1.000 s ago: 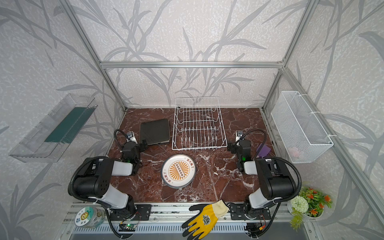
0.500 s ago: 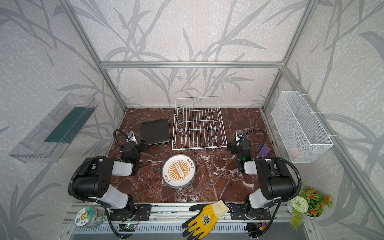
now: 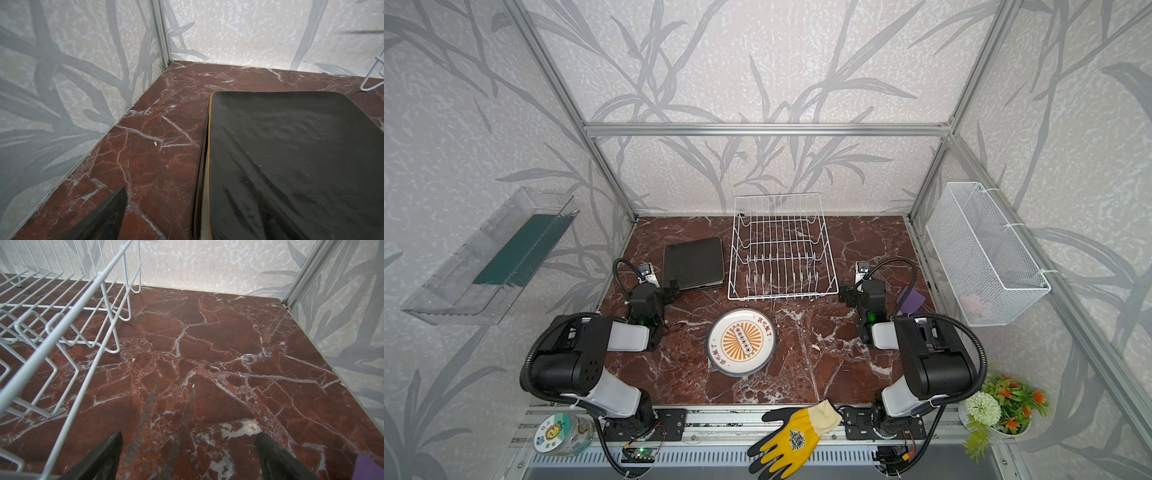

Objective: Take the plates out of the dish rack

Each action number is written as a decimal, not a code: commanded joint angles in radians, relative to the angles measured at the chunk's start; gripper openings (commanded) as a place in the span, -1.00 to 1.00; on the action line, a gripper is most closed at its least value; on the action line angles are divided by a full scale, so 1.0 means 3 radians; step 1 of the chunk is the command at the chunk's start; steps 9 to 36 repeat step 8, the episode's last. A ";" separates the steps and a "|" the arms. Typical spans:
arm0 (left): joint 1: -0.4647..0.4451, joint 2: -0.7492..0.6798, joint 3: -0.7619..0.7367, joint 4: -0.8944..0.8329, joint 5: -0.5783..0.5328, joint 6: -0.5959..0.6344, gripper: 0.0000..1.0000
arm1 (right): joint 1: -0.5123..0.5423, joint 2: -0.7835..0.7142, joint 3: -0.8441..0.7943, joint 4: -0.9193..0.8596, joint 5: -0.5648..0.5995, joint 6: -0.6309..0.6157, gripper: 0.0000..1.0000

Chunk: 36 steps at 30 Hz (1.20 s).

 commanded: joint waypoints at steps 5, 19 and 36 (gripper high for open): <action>0.0005 -0.0001 0.0101 -0.0069 0.0054 -0.0014 0.98 | 0.0000 -0.0054 0.0056 0.0007 -0.0027 -0.0033 0.98; 0.0003 -0.0011 0.0074 -0.0030 0.0072 -0.0010 0.98 | -0.0001 -0.0055 0.0055 0.0007 -0.0027 -0.0032 0.98; 0.0003 -0.0011 0.0074 -0.0030 0.0072 -0.0010 0.98 | -0.0001 -0.0055 0.0055 0.0007 -0.0027 -0.0032 0.98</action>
